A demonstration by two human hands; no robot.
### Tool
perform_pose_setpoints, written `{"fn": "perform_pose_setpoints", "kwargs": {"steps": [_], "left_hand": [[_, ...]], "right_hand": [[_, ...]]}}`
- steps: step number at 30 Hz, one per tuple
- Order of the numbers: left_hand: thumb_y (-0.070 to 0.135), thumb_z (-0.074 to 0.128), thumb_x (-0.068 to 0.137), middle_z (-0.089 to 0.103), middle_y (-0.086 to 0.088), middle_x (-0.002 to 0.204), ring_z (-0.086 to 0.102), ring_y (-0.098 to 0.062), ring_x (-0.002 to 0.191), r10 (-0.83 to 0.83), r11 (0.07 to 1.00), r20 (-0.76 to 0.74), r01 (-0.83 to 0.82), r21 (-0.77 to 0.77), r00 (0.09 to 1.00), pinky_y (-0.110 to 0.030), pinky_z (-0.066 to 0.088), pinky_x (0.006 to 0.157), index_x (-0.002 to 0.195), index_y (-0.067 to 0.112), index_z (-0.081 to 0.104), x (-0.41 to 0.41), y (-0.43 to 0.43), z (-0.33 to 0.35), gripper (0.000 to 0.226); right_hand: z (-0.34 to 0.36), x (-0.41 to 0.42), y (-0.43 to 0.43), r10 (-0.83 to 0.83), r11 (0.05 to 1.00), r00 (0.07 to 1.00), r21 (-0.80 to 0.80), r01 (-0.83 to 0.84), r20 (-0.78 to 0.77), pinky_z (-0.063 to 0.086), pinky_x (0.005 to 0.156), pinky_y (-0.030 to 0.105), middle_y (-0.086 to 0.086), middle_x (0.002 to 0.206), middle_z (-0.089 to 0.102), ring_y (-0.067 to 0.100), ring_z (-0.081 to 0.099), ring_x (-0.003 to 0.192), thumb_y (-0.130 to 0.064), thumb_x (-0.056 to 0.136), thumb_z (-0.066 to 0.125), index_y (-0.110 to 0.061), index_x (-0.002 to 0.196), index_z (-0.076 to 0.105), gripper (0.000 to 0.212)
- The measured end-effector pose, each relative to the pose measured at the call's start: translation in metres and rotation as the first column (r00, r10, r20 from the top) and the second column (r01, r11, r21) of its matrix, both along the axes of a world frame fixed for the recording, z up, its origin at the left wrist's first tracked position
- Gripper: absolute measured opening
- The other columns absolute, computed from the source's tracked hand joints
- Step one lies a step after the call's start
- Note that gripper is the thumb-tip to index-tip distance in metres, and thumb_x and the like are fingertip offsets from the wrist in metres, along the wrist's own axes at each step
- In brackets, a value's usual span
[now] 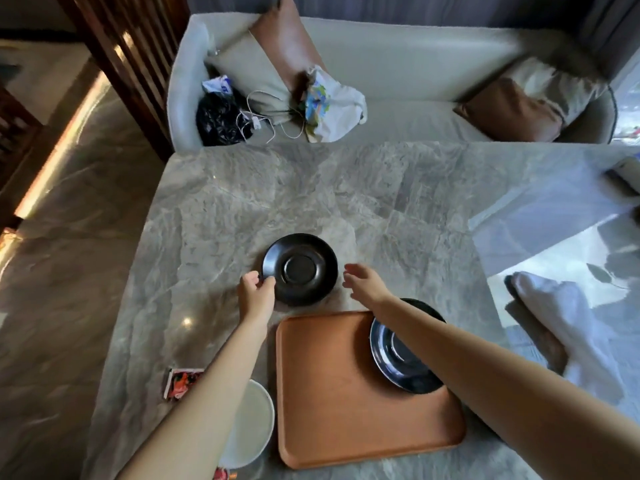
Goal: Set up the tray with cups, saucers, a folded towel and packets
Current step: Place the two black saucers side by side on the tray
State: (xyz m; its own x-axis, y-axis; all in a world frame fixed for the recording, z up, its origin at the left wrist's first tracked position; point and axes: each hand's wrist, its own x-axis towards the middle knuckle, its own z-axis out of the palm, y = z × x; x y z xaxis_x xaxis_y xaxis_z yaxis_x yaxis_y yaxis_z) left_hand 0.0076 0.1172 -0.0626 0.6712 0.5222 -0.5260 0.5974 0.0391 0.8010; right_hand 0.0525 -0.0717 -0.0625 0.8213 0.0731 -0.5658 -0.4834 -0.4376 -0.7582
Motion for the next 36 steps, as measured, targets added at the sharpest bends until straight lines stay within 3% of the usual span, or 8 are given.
{"fn": "perform_pose_setpoints", "kwargs": {"steps": [6, 10, 13, 18, 21, 26, 30, 36], "left_hand": [[0.016, 0.047, 0.094, 0.054, -0.008, 0.114, 0.052, -0.023, 0.098, 0.050, 0.955, -0.081, -0.072, -0.288, 0.995, -0.031, 0.045, 0.078, 0.137, 0.011, 0.039, 0.011, 0.009, 0.001, 0.044], [0.017, 0.046, 0.094, 0.047, -0.011, 0.138, 0.046, -0.027, 0.125, 0.059, 0.931, -0.122, -0.099, -0.350, 0.991, -0.040, 0.038, 0.100, 0.138, 0.017, 0.039, 0.014, 0.012, 0.003, 0.045], [0.010, 0.046, 0.091, 0.054, -0.010, 0.119, 0.053, -0.022, 0.107, 0.040, 0.930, -0.129, -0.084, -0.357, 0.991, -0.035, 0.042, 0.089, 0.132, 0.015, 0.044, 0.012, 0.013, 0.002, 0.041], [0.003, 0.047, 0.087, 0.048, 0.000, 0.082, 0.046, -0.008, 0.069, 0.049, 0.932, -0.120, -0.089, -0.351, 0.992, -0.022, 0.039, 0.059, 0.094, 0.015, 0.042, 0.010, 0.008, 0.009, 0.015], [0.005, 0.049, 0.086, 0.050, 0.000, 0.081, 0.048, -0.008, 0.070, -0.005, 0.942, -0.045, -0.011, -0.337, 0.999, -0.024, 0.043, 0.062, 0.089, 0.016, 0.043, 0.006, 0.005, 0.021, 0.013], [0.008, 0.055, 0.088, 0.057, -0.001, 0.105, 0.055, -0.016, 0.091, -0.250, 0.953, 0.083, 0.260, -0.155, 0.965, -0.027, 0.045, 0.069, 0.113, 0.017, 0.049, -0.004, 0.007, 0.039, 0.028], [0.006, 0.055, 0.088, 0.063, -0.007, 0.106, 0.056, -0.015, 0.094, -0.555, 0.832, 0.015, 0.555, 0.005, 0.831, -0.020, 0.042, 0.074, 0.114, 0.005, 0.059, -0.018, 0.007, 0.039, 0.026], [0.016, 0.061, 0.086, 0.067, -0.015, 0.088, 0.053, -0.015, 0.079, -0.727, 0.661, -0.178, 0.746, 0.080, 0.663, -0.029, 0.038, 0.072, 0.087, -0.002, 0.066, -0.038, 0.018, 0.024, 0.018]], "right_hand": [[-0.005, 0.012, 0.024, -0.077, 0.993, 0.981, 0.079, 0.092, -0.177, 0.042, 0.062, 0.023, 0.014, 0.110, 0.057, 0.024, 0.056, 0.097, -0.003, 0.093, 0.044, -0.007, 0.139, 0.039, 0.047], [-0.008, 0.013, 0.023, -0.065, 0.996, 0.978, 0.040, 0.075, -0.199, 0.038, 0.047, 0.018, 0.009, 0.093, 0.058, 0.016, 0.054, 0.073, 0.003, 0.091, 0.042, -0.016, 0.138, 0.040, 0.050], [-0.014, 0.009, 0.022, -0.014, 1.000, 0.986, 0.011, 0.016, -0.167, 0.035, 0.035, 0.011, 0.002, 0.077, 0.052, 0.012, 0.047, 0.061, 0.012, 0.087, 0.042, -0.012, 0.135, 0.040, 0.053], [-0.015, 0.007, 0.018, -0.122, 0.982, 0.982, 0.123, 0.141, -0.146, 0.049, 0.065, 0.023, 0.007, 0.100, 0.057, 0.017, 0.056, 0.079, -0.006, 0.092, 0.053, -0.011, 0.115, 0.049, 0.024], [-0.004, 0.007, 0.015, -0.210, 0.950, 0.974, 0.215, 0.225, -0.089, 0.049, 0.067, 0.030, 0.004, 0.086, 0.057, 0.015, 0.056, 0.070, -0.011, 0.093, 0.054, -0.013, 0.099, 0.048, 0.009], [0.019, 0.009, -0.003, -0.017, 0.987, 0.997, 0.158, 0.006, 0.072, 0.045, 0.046, 0.018, 0.006, 0.071, 0.057, 0.002, 0.055, 0.044, 0.003, 0.092, 0.050, -0.008, 0.105, 0.051, 0.017], [0.028, 0.000, -0.015, 0.171, 0.984, 0.972, 0.022, -0.177, 0.158, 0.044, 0.046, 0.013, 0.006, 0.069, 0.061, -0.003, 0.053, 0.042, 0.009, 0.089, 0.050, -0.010, 0.101, 0.051, 0.023], [0.018, -0.022, -0.021, 0.403, 0.901, 0.907, -0.226, -0.369, 0.124, 0.043, 0.061, 0.023, 0.002, 0.079, 0.066, 0.009, 0.053, 0.059, -0.005, 0.088, 0.057, -0.019, 0.103, 0.060, 0.021]]}}
